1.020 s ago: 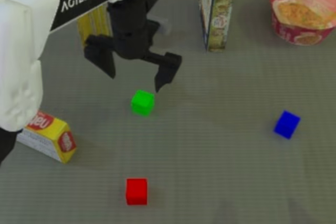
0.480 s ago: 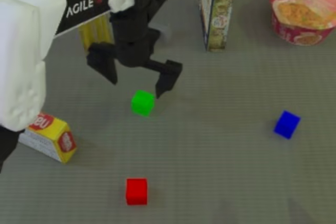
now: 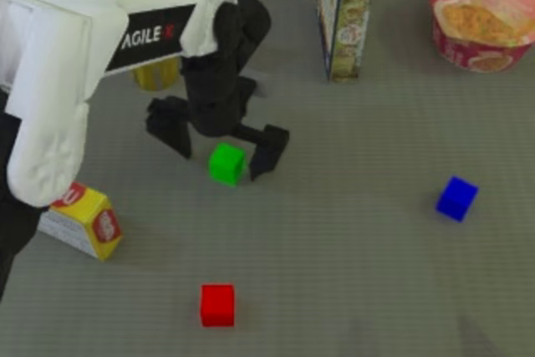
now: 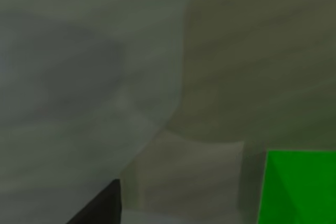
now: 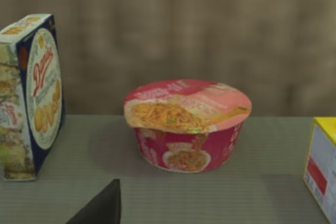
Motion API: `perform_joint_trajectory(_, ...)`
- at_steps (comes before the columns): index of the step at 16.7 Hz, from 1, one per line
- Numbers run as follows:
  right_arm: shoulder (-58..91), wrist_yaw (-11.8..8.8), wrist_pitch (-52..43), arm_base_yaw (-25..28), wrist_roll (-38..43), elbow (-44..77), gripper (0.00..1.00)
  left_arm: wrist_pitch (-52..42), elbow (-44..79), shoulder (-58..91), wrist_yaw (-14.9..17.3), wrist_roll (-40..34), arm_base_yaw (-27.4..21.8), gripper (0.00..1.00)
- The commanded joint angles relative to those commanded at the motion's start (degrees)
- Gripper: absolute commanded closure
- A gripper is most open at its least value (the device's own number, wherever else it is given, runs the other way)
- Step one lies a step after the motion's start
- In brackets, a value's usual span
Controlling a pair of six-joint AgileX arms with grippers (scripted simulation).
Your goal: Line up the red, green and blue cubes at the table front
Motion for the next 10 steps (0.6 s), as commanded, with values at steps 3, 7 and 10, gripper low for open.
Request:
perform_joint_trajectory(3,0.0,0.0,0.0,0.0,0.0,0.0,0.0,0.0,0.0,0.0,0.0,0.0,0.0,0.15)
perform_joint_trajectory(7,0.0,0.0,0.0,0.0,0.0,0.0,0.0,0.0,0.0,0.0,0.0,0.0,0.0,0.45)
perform_joint_trajectory(10,0.0,0.0,0.0,0.0,0.0,0.0,0.0,0.0,0.0,0.0,0.0,0.0,0.0,0.68)
